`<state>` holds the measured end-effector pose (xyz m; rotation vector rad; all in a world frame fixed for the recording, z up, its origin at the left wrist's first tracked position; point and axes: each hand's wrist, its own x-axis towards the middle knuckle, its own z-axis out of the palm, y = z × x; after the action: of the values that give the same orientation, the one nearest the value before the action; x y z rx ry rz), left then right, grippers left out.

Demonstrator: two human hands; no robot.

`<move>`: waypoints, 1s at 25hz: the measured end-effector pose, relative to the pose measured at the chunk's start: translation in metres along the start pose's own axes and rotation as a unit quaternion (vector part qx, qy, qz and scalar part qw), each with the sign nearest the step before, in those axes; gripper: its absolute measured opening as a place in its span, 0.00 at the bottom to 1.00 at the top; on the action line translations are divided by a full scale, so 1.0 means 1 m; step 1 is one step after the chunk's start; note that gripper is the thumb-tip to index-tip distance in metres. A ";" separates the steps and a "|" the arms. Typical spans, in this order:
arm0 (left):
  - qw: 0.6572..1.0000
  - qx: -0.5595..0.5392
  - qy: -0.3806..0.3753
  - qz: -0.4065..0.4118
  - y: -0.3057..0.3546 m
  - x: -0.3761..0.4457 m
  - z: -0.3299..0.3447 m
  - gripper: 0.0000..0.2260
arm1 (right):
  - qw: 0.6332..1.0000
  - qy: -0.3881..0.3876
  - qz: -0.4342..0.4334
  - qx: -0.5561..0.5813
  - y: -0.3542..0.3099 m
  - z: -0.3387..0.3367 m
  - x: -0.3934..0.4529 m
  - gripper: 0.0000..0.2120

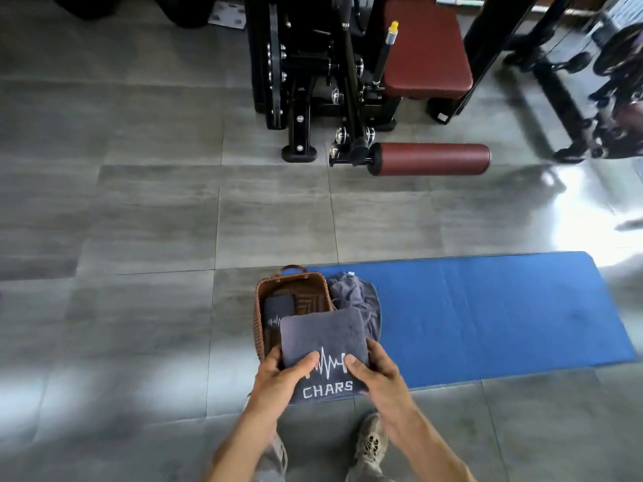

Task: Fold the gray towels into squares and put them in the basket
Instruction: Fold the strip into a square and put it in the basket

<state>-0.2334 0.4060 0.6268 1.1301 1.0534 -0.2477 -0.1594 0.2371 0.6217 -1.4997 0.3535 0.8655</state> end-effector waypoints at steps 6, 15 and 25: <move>0.999 0.020 0.045 -0.018 -0.039 0.062 -0.011 0.25 | 0.995 0.036 0.078 0.048 0.052 0.011 0.050 0.18; 0.975 0.208 0.074 0.026 -0.171 0.257 -0.003 0.14 | 0.991 0.121 0.026 -0.043 0.211 0.004 0.224 0.18; 0.828 0.544 0.095 0.095 -0.252 0.469 -0.001 0.22 | 0.989 0.148 0.010 -0.025 0.359 0.019 0.452 0.29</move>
<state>-0.1500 0.4442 0.1021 2.3198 0.9448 -0.6318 -0.1101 0.3275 0.0534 -1.6780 0.5690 0.6705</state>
